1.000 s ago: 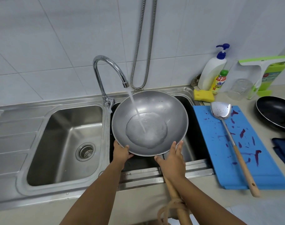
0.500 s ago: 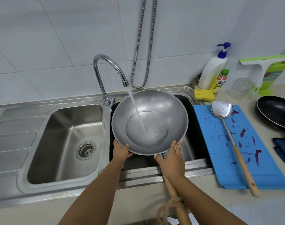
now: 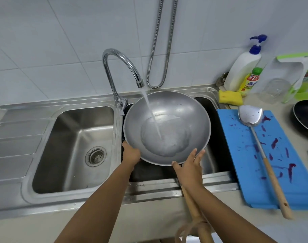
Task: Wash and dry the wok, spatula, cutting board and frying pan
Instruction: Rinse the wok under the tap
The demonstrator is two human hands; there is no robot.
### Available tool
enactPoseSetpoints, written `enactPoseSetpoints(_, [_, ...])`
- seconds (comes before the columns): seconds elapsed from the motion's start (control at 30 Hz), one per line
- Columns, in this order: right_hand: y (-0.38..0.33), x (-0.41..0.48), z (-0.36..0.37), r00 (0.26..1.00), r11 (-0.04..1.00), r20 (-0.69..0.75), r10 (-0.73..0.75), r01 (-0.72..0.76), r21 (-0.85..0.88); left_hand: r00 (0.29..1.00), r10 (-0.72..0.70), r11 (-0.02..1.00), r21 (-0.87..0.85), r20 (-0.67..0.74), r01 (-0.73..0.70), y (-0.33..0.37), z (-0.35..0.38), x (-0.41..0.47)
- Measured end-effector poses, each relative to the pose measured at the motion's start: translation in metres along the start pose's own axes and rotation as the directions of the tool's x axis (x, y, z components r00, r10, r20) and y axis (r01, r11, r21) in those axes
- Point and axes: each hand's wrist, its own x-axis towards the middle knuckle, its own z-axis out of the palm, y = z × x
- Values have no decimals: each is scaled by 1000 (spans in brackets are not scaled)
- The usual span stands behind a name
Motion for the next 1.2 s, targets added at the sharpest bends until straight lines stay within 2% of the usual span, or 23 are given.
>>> enactPoseSetpoints(0.07, [-1, 1, 1, 1000, 1000, -4, -3, 3, -27, 982, 141, 976, 183, -123, -117, 4, -4, 4])
enactPoseSetpoints(0.17, [1, 0, 2, 1000, 999, -22, -11, 10, -42, 867, 427, 839, 470, -256, -275, 23, -13, 22])
enactPoseSetpoints(0.23, [2, 0, 2, 999, 998, -31, -18, 16, -60, 791, 583, 673, 657, -187, -340, 37, -20, 44])
enactPoseSetpoints(0.3, [2, -1, 2, 999, 998, -30, -19, 17, -68, 760, 647, 504, 779, -54, -374, 50, -27, 64])
enactPoseSetpoints(0.4, [2, 0, 1, 999, 996, -35, -24, 21, -82, 789, 611, 411, 823, 71, -392, 71, -36, 89])
enactPoseSetpoints(0.47, [2, 0, 1, 999, 996, -32, -30, 27, -87, 777, 612, 330, 845, 147, -421, 82, -44, 103])
enactPoseSetpoints(0.57, [3, -1, 0, 999, 996, -23, -28, 27, -81, 665, 674, 112, 845, 322, -522, 84, -60, 114])
enactPoseSetpoints(0.63, [2, -1, -1, 999, 996, -22, -36, 34, -79, 594, 722, 45, 832, 355, -553, 85, -68, 119])
enactPoseSetpoints(0.67, [1, -1, -1, 999, 996, -22, -37, 35, -81, 567, 755, 60, 827, 328, -559, 88, -71, 120])
enactPoseSetpoints(0.73, [0, -2, -2, 999, 996, -21, -30, 28, -84, 558, 803, 182, 804, 210, -566, 100, -71, 121])
enactPoseSetpoints(0.8, [0, -3, -2, 999, 996, -20, -27, 25, -85, 578, 811, 325, 750, 93, -576, 113, -67, 121])
enactPoseSetpoints(0.9, [-1, -4, -3, 999, 995, -25, -28, 26, -96, 603, 797, 481, 641, -35, -598, 129, -53, 127])
enactPoseSetpoints(1.0, [-1, -4, -3, 1000, 994, -24, -10, 7, -105, 673, 724, 634, 535, -154, -559, 140, -38, 135])
enactPoseSetpoints(1.1, [-2, -3, -2, 1000, 994, -23, -11, 8, -110, 684, 710, 645, 544, -168, -536, 148, -29, 143])
enactPoseSetpoints(1.2, [-2, -3, -3, 1000, 993, -25, -12, 9, -116, 671, 730, 585, 630, -133, -511, 155, -28, 145])
